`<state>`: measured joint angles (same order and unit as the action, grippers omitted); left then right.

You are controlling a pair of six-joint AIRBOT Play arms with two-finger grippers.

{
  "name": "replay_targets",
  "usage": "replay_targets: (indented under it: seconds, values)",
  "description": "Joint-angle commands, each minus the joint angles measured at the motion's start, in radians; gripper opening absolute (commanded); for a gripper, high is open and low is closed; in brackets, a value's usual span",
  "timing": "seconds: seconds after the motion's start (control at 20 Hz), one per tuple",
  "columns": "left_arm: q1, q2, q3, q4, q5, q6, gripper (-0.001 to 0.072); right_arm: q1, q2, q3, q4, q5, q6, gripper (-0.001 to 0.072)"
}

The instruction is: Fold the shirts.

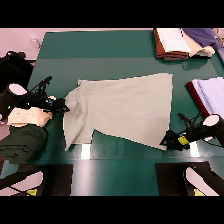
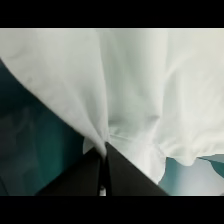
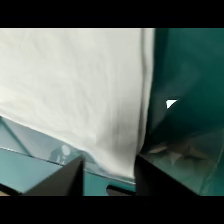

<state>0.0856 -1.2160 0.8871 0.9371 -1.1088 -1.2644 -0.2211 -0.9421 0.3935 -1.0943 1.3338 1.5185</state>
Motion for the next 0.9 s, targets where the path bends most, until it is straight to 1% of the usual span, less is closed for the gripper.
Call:
replay_targets:
  seconds: [0.0, 0.1, 0.15, 0.25, 0.3, 0.4, 0.5, 0.65, 0.75, 0.85]
  values:
    - [0.000, 0.000, 0.004, 0.000, -0.003, 0.002, 0.0025, 0.109, 0.001, -0.028, 0.004, -0.133, 0.044, 0.0222]
    - [0.000, 0.014, 0.021, 0.001, -0.002, 0.001, 0.0024, 0.153, 0.005, 0.002, 0.001, -0.141, 0.043, 0.0044]
    - [0.000, 0.042, 0.039, 0.000, 0.000, -0.002, 0.0024, 0.166, 0.022, 0.032, 0.000, -0.136, 0.042, 0.0016]
    - [0.000, 0.118, 0.117, 0.001, -0.017, -0.013, 0.0024, 0.176, 0.094, 0.152, 0.000, -0.114, 0.032, 0.0017]
    - [0.000, 0.162, 0.175, 0.000, -0.026, -0.022, 0.0024, 0.173, 0.138, 0.246, -0.005, -0.103, 0.031, 0.0016]
    - [0.000, 0.258, 0.333, -0.002, -0.027, -0.056, 0.0024, 0.143, 0.217, 0.478, -0.007, -0.092, 0.017, 0.0017]
    - [0.000, 0.343, 0.536, -0.002, -0.019, -0.086, 0.0024, 0.085, 0.257, 0.746, -0.007, -0.089, 0.005, 0.0016]
    - [0.000, 0.400, 0.882, 0.003, -0.008, -0.092, 0.0024, -0.026, 0.241, 1.137, -0.007, -0.048, -0.029, 0.0016]
    - [0.000, 0.399, 1.096, 0.004, -0.008, -0.099, 0.0024, -0.111, 0.195, 1.388, -0.007, 0.025, -0.042, 0.0016]
    - [0.000, 0.399, 1.238, 0.004, 0.024, -0.100, 0.0022, -0.200, 0.131, 1.601, -0.007, 0.117, -0.049, 0.0016]
